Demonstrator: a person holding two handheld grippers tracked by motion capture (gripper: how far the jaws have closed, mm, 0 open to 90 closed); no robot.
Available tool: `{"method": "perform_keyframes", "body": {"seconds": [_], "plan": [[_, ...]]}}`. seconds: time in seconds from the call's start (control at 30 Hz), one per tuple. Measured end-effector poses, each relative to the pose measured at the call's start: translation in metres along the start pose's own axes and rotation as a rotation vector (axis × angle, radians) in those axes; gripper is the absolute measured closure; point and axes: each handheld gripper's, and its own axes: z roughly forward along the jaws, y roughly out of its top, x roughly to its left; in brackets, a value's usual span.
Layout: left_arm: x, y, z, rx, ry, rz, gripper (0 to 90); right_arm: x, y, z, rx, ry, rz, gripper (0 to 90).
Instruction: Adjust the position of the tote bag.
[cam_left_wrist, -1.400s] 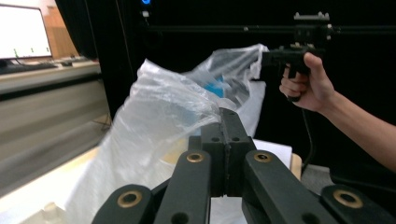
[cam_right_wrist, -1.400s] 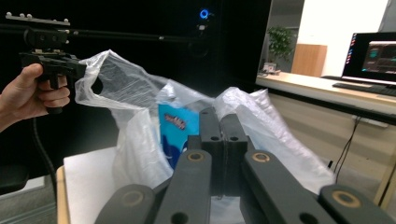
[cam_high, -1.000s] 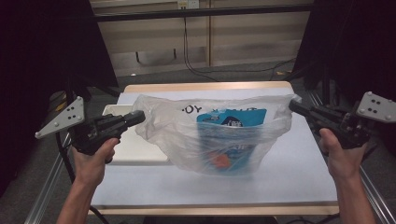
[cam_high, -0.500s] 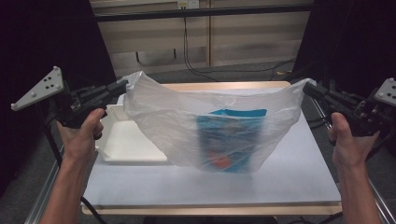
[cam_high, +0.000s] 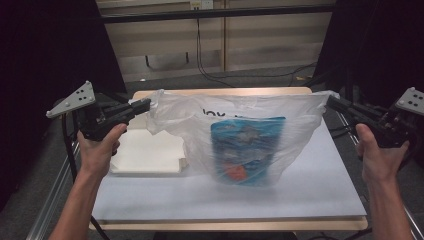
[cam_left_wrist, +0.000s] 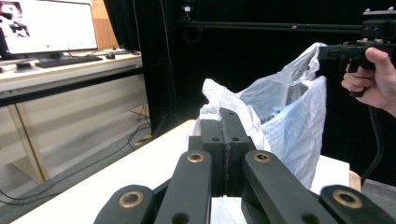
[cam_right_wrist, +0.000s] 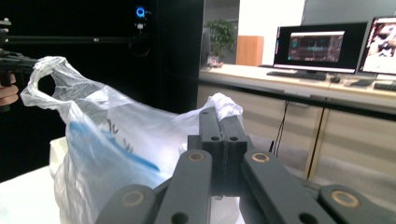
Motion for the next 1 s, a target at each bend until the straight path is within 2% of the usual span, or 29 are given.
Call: {"method": "perform_keyframes", "body": {"seconds": [0.13,0.23,0.3,0.33,0.4,0.5,0.73,0.87,0.9,1.0], "plan": [[0.001,-0.007,-0.005,0.013,-0.002,-0.020,90.0,0.000,-0.009,0.000,0.040,0.001,-0.003,90.0],[-0.006,-0.012,-0.015,0.007,-0.020,-0.026,90.0,0.001,-0.016,-0.002,0.060,-0.002,0.003,90.0],[-0.009,-0.018,-0.023,0.021,-0.030,-0.022,90.0,0.001,-0.020,-0.003,0.071,0.002,0.004,90.0],[-0.010,-0.020,-0.024,0.019,-0.034,-0.035,90.0,0.000,-0.022,-0.003,0.081,-0.001,0.008,90.0],[-0.009,-0.025,-0.026,0.059,-0.006,-0.034,90.0,-0.001,-0.026,-0.002,0.098,-0.005,0.016,90.0],[-0.002,-0.036,-0.020,0.123,0.010,-0.051,90.0,-0.003,-0.030,0.003,0.115,-0.003,0.022,90.0],[0.004,-0.047,-0.002,0.181,0.006,-0.050,90.0,-0.013,-0.037,0.022,0.170,-0.016,0.026,90.0],[0.007,-0.052,0.008,0.276,0.016,-0.061,90.0,-0.017,-0.045,0.029,0.220,-0.024,0.029,90.0],[0.008,-0.055,0.010,0.299,0.014,-0.075,90.0,-0.018,-0.048,0.030,0.227,-0.022,0.027,90.0],[0.008,-0.060,0.015,0.334,0.018,-0.062,90.0,-0.020,-0.054,0.032,0.242,-0.026,0.034,90.0]]}}
